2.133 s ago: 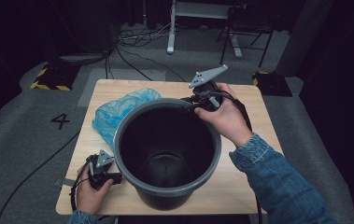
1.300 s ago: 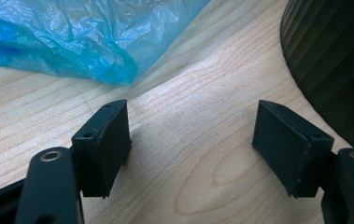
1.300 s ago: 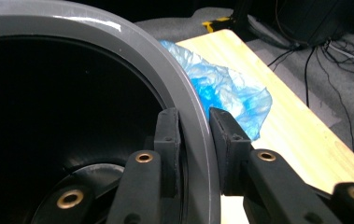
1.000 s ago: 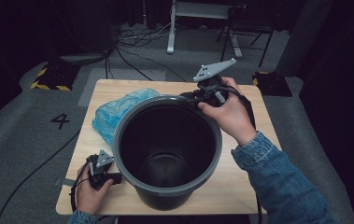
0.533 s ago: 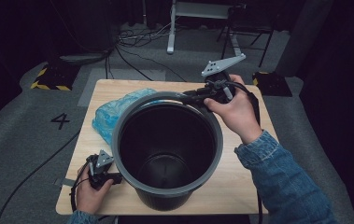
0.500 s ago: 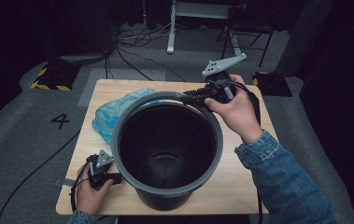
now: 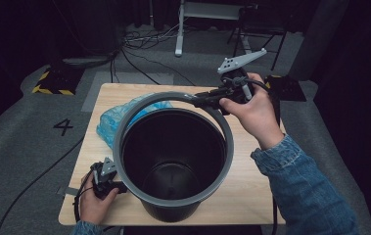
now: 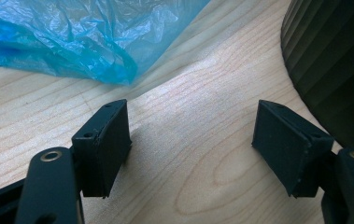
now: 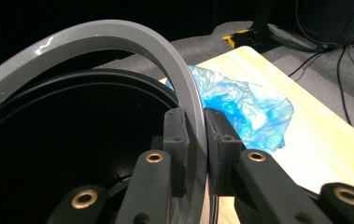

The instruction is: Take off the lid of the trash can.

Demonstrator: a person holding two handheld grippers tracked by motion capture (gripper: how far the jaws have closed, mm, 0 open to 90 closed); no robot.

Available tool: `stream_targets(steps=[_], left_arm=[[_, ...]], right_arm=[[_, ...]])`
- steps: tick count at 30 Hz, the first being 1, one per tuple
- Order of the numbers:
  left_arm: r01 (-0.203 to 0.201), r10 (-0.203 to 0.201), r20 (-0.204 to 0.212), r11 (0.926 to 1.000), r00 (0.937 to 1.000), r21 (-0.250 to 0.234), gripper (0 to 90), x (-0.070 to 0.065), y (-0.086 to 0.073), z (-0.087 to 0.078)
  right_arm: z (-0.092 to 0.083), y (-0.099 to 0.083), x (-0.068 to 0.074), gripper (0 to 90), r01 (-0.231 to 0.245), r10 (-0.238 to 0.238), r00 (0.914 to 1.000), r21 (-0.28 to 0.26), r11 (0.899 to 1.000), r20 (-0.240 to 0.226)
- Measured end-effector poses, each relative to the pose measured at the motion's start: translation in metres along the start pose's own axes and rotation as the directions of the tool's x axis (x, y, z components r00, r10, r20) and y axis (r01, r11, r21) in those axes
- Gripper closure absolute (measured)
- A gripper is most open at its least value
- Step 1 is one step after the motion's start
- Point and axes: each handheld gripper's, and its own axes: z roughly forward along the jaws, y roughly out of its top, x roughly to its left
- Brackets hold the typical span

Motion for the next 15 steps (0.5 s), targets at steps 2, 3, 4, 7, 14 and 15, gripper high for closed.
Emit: stream_targets(steps=[2,3,4,7,14,15], left_arm=[[0.003,-0.003,0.002,1.0000,1.0000,0.001,27.4,0.000,0.000,0.000],[0.003,-0.003,0.002,1.0000,1.0000,0.001,27.4,0.000,0.000,0.000],[0.000,0.000,0.000,1.0000,1.0000,0.000,27.4,0.000,0.000,0.000],[0.000,0.000,0.000,1.0000,1.0000,0.000,27.4,0.000,0.000,0.000],[0.003,-0.003,0.002,1.0000,1.0000,0.001,27.4,0.000,0.000,0.000],[0.003,-0.003,0.003,1.0000,1.0000,0.001,27.4,0.000,0.000,0.000]], right_arm=[[-0.002,0.001,0.000,79.8,-0.008,0.008,0.9999,-0.004,1.000,-0.008],[-0.003,0.002,0.000,79.8,-0.011,0.011,0.9999,-0.005,1.000,-0.011],[-0.005,0.003,-0.001,79.7,-0.015,0.015,0.9997,-0.011,1.000,-0.017],[-0.011,0.005,-0.002,79.7,-0.016,0.016,0.9998,-0.024,1.000,-0.011],[-0.025,-0.002,-0.010,79.6,-0.013,0.014,0.9995,-0.036,0.999,0.030],[-0.028,-0.004,-0.011,79.6,-0.017,0.018,0.9992,-0.038,0.999,0.035]])
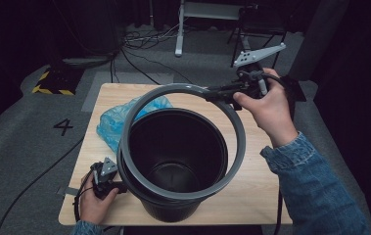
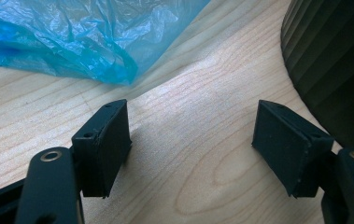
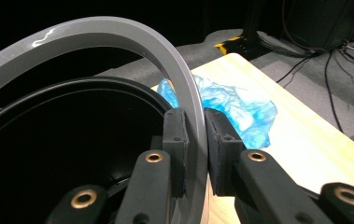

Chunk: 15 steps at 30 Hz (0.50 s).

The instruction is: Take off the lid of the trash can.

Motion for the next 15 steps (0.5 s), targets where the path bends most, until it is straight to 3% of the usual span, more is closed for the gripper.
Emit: stream_targets(steps=[15], left_arm=[[0.001,-0.001,0.001,1.0000,1.0000,0.000,27.4,0.000,0.000,0.000]], right_arm=[[-0.060,-0.039,-0.025,79.5,-0.065,0.069,0.9933,-0.041,0.997,0.093]])
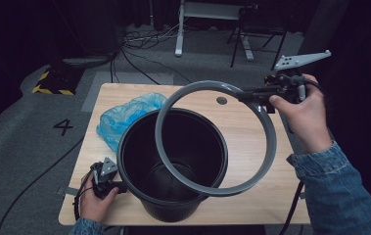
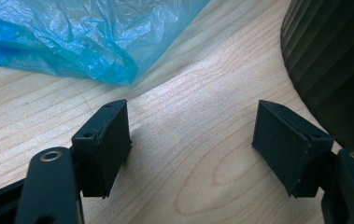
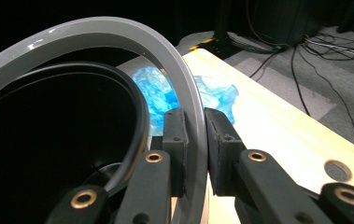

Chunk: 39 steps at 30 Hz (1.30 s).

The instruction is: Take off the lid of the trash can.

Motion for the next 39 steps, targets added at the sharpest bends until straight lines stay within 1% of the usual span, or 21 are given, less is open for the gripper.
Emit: stream_targets(steps=[1,2,9,15,25,28,34,39], left_arm=[[0.000,0.000,0.000,1.0000,1.0000,0.000,27.4,0.000,0.000,0.000],[-0.002,0.002,-0.001,1.0000,1.0000,-0.001,27.4,0.000,0.000,0.000],[0.000,0.000,0.000,1.0000,1.0000,0.000,27.4,0.000,0.000,0.000],[-0.002,0.002,-0.002,1.0000,1.0000,-0.001,27.4,0.000,0.000,0.000],[0.000,0.000,0.001,1.0000,1.0000,-0.001,27.4,0.000,0.000,0.000],[-0.001,0.001,-0.001,1.0000,1.0000,0.000,27.4,0.000,0.000,0.000],[-0.001,0.001,-0.001,1.0000,1.0000,-0.001,27.4,0.000,0.000,0.000],[-0.002,0.002,-0.002,1.0000,1.0000,-0.001,27.4,0.000,0.000,0.000]], right_arm=[[-0.008,-0.006,-0.004,79.6,-0.011,0.011,0.9999,-0.005,1.000,0.011],[-0.008,-0.006,-0.004,79.5,-0.011,0.011,0.9999,-0.005,1.000,0.011],[-0.034,-0.019,-0.014,79.5,-0.031,0.033,0.9983,-0.033,0.999,0.048],[-0.053,-0.029,-0.022,79.5,-0.039,0.042,0.9949,-0.031,0.999,0.091],[-0.079,-0.044,-0.038,79.4,-0.050,0.054,0.9883,-0.027,0.998,0.143],[-0.085,-0.049,-0.042,79.4,-0.061,0.063,0.9859,-0.024,0.998,0.155],[-0.097,-0.063,-0.051,79.4,-0.075,0.077,0.9797,-0.021,0.997,0.185],[-0.105,-0.076,-0.058,79.4,-0.086,0.089,0.9726,-0.023,0.996,0.215]])
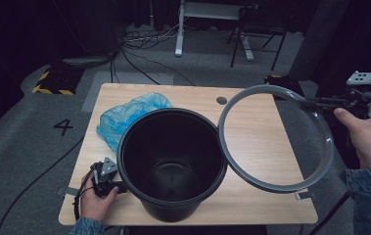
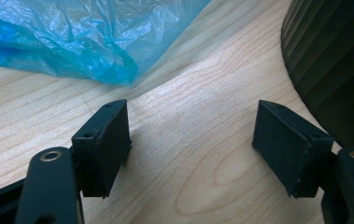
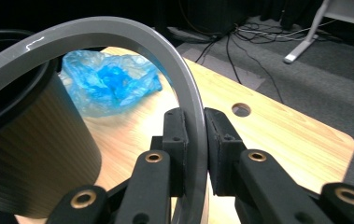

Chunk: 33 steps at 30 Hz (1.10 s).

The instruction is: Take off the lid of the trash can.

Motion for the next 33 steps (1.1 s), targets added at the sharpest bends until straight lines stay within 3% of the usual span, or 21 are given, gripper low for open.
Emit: stream_targets(steps=[7,18,22,33], left_arm=[[-0.008,0.008,0.004,1.0000,1.0000,0.000,27.8,0.000,0.001,0.001],[-0.007,0.007,0.004,1.0000,1.0000,-0.001,27.9,0.000,0.001,0.001],[-0.007,0.007,0.003,1.0000,1.0000,-0.001,27.9,0.000,0.001,0.001],[-0.007,0.007,0.002,0.9999,1.0000,-0.008,31.5,-0.002,0.001,0.001]], right_arm=[[0.002,-0.018,-0.011,79.3,-0.019,0.019,0.9997,0.007,1.000,0.016],[0.025,-0.061,-0.032,79.3,-0.067,0.066,0.9974,0.037,0.997,0.027],[0.039,-0.075,-0.035,79.3,-0.066,0.062,0.9967,0.066,0.996,0.052],[0.084,-0.120,-0.044,79.2,-0.093,0.087,0.9945,0.115,0.989,0.058]])
